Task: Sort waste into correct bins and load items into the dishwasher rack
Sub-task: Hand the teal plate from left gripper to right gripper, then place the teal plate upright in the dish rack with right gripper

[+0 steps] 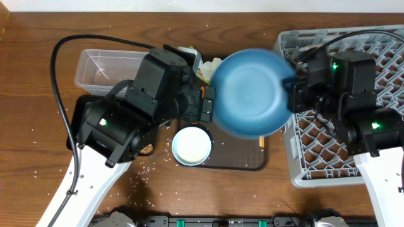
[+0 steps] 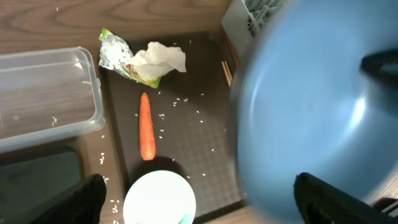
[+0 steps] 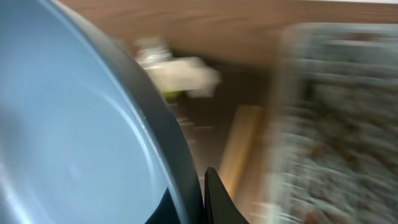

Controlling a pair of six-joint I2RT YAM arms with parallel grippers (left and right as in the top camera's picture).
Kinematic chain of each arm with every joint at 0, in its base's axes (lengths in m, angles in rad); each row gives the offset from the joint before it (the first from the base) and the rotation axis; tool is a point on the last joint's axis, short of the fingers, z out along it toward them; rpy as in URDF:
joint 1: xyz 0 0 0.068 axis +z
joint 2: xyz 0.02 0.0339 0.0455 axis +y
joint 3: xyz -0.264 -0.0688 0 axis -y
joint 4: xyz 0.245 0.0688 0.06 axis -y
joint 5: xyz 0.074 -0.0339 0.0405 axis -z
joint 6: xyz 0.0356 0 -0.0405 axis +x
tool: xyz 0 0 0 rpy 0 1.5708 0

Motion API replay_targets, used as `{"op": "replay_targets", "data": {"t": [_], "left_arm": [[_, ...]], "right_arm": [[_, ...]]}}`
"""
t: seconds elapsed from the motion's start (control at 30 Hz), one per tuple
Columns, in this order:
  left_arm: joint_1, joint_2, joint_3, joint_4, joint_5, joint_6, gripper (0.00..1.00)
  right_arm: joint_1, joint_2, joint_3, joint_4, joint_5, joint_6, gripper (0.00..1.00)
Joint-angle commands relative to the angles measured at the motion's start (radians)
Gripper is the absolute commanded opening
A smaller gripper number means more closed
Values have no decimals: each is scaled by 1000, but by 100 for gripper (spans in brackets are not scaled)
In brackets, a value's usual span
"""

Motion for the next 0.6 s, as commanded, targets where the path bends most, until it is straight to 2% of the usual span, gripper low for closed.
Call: {"op": "replay_targets", "data": {"t": [0.0,0.13,0.23,0.57], "left_arm": [[3,-3,8,-10,-9,5,98],[3,-3,8,-23,-9,5,98],[3,-3,8,-34,-9,5,98],[3,-3,8,-74,-9,5,98]], "right_arm": [[-34,-19,8,11,630,157,1],[-84,-8,8,100,1038,169,1],[-133,5,8,223,1142,75,1],[-310,181,8,706,1089,-712,1]]}}
